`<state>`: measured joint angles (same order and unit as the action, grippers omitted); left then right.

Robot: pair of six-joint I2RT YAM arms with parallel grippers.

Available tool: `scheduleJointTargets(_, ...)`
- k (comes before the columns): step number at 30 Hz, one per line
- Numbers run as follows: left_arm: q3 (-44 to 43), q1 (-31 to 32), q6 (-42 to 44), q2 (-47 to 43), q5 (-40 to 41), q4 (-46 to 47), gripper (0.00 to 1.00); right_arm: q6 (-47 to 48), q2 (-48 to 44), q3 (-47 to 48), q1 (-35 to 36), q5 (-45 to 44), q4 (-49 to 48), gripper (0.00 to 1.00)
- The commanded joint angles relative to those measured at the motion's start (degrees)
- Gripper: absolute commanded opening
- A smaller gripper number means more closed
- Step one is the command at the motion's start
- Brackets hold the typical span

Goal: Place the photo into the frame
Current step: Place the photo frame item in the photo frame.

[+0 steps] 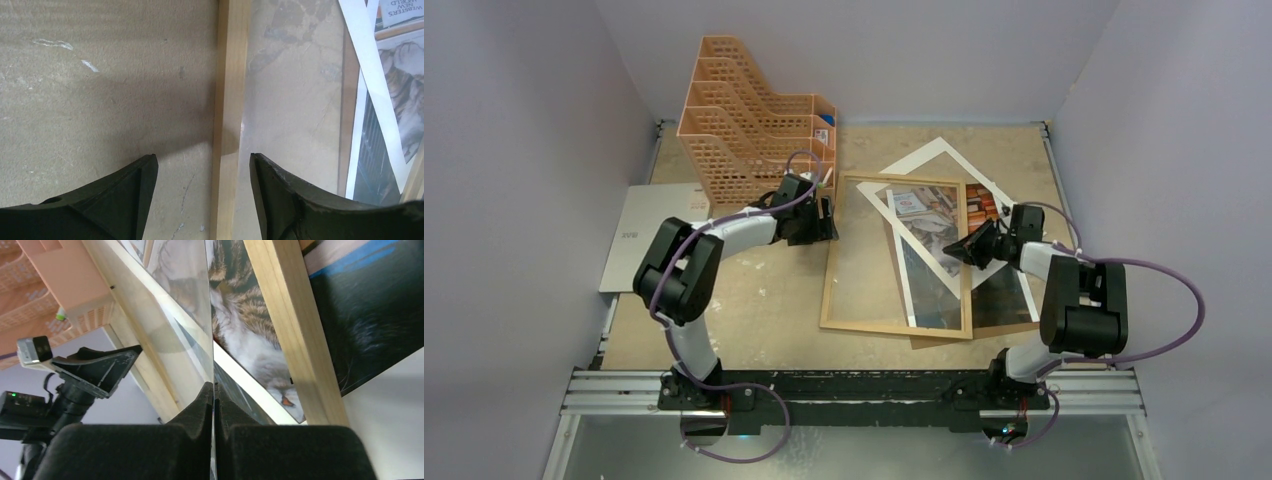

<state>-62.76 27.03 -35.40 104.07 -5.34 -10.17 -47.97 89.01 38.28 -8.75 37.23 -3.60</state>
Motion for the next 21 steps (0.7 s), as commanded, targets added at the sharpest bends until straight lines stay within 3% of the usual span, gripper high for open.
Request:
scheduleJointTargets(1, 0.76, -0.04, -0.22, 0.56, 0.45, 4.4, 0.69, 6.38, -0.61, 0.93, -0.21, -1.46, -3.95, 0.0)
scheduleJointTargets(12, 0.49, -0.04, -0.16, 1.77, -1.84, 5.08, 0.63, 7.13, -2.31, -3.6, -0.12, 1.03, -15.04, 0.0)
scheduleJointTargets(21, 0.52, -0.05, 0.06, 2.53, -2.75, 5.25, 0.51, 2.31, -1.06, -4.28, -0.08, 6.43, -12.88, 0.0)
